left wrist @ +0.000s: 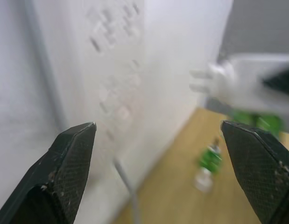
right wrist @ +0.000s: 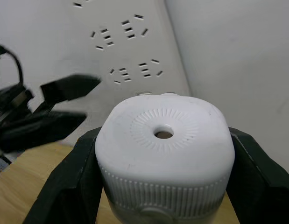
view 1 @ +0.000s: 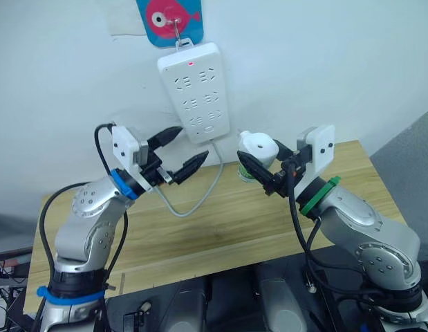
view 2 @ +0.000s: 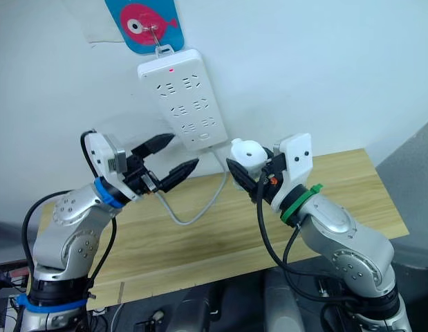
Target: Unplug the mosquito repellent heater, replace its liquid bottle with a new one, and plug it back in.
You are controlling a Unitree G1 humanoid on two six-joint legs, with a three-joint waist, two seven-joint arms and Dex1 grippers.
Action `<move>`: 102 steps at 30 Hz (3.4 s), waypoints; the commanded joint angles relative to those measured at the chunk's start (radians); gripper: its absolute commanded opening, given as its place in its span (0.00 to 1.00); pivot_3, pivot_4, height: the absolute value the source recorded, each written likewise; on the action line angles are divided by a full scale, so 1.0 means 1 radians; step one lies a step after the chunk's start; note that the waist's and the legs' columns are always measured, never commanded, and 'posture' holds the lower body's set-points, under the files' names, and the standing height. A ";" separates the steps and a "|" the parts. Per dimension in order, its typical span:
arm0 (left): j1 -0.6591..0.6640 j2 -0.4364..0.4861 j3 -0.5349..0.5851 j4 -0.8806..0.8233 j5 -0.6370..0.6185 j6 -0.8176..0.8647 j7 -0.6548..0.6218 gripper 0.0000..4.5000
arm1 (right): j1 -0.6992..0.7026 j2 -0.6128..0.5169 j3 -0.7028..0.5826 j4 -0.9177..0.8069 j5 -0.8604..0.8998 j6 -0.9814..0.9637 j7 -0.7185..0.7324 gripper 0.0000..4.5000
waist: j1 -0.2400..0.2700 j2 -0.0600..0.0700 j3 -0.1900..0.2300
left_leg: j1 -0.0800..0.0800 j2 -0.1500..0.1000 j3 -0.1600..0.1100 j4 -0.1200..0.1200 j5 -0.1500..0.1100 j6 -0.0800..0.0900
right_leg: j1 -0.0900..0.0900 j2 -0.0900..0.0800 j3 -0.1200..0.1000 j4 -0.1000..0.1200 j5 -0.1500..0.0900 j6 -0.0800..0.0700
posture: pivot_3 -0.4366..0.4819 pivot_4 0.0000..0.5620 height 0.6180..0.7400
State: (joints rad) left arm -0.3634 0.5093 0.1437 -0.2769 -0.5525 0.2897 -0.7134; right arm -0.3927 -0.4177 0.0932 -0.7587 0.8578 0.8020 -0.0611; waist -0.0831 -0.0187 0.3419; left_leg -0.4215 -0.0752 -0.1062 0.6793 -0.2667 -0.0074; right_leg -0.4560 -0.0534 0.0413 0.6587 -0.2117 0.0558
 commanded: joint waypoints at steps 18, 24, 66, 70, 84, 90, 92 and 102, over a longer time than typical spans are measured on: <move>-0.203 0.032 -0.009 0.314 0.059 -0.167 -0.218 0.99 | -0.024 0.086 0.027 -0.050 -0.091 -0.013 0.039 0.68 | -0.002 -0.002 -0.002 | 0.000 0.000 0.000 0.000 0.001 -0.002 | -0.001 0.000 0.000 0.001 0.000 0.000 | 0.34 0.51 1.00; -0.239 0.016 -0.018 0.322 0.034 -0.146 -0.266 0.99 | -0.049 0.116 0.043 -0.038 -0.124 -0.005 0.054 0.68 | -0.001 -0.004 -0.003 | 0.000 0.000 0.000 0.000 0.001 -0.002 | -0.001 0.000 0.000 0.001 0.000 0.000 | 0.34 0.50 1.00; -0.234 0.012 -0.013 0.318 0.028 -0.110 -0.247 0.29 | -0.193 0.226 0.083 0.107 -0.348 0.032 0.163 0.68 | -0.001 -0.004 -0.004 | 0.000 0.000 0.000 0.001 0.002 -0.003 | -0.002 0.000 0.000 0.003 0.000 0.000 | 0.35 0.55 1.00; -0.235 0.012 -0.015 0.318 0.029 -0.110 -0.249 0.29 | -0.196 0.233 0.077 0.111 -0.363 0.027 0.169 0.68 | -0.001 -0.004 -0.004 | 0.000 0.000 0.000 0.001 0.002 -0.003 | -0.002 0.000 0.000 0.003 0.000 0.000 | 0.35 0.55 1.00; -0.235 0.011 -0.016 0.322 0.032 -0.112 -0.253 0.29 | -0.208 0.253 0.061 0.109 -0.386 0.008 0.189 0.68 | -0.002 -0.004 -0.004 | 0.000 0.000 0.000 0.001 0.002 -0.003 | -0.002 0.000 0.000 0.003 0.000 0.000 | 0.35 0.55 1.00; -0.226 0.016 -0.015 0.313 0.031 -0.108 -0.258 0.29 | -0.225 0.261 0.049 0.111 -0.387 0.006 0.201 0.68 | -0.002 -0.004 -0.004 | 0.000 0.000 0.000 0.001 0.002 -0.003 | -0.002 0.000 0.000 0.003 0.000 0.000 | 0.36 0.54 1.00; -0.226 0.018 -0.014 0.313 0.032 -0.109 -0.258 0.29 | -0.225 0.263 0.047 0.108 -0.385 0.008 0.204 0.68 | -0.002 -0.004 -0.004 | 0.000 0.000 0.000 0.001 0.002 -0.003 | -0.002 0.000 0.000 0.003 0.000 0.000 | 0.36 0.55 1.00; -0.224 0.021 -0.010 0.309 0.031 -0.110 -0.256 0.29 | -0.185 0.258 0.054 0.065 -0.379 0.016 0.209 0.68 | -0.001 -0.004 -0.004 | 0.000 0.000 0.000 0.001 0.002 -0.003 | -0.002 0.000 0.000 0.003 0.000 0.000 | 0.37 0.53 1.00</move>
State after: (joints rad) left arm -0.5943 0.5209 0.1331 0.0767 -0.5191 0.1852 -0.9543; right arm -0.5677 -0.1738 0.1628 -0.6086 0.4714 0.8603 0.1383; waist -0.0846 -0.0225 0.3382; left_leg -0.4216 -0.0754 -0.1065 0.6802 -0.2650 -0.0104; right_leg -0.4583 -0.0537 0.0413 0.6618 -0.2115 0.0555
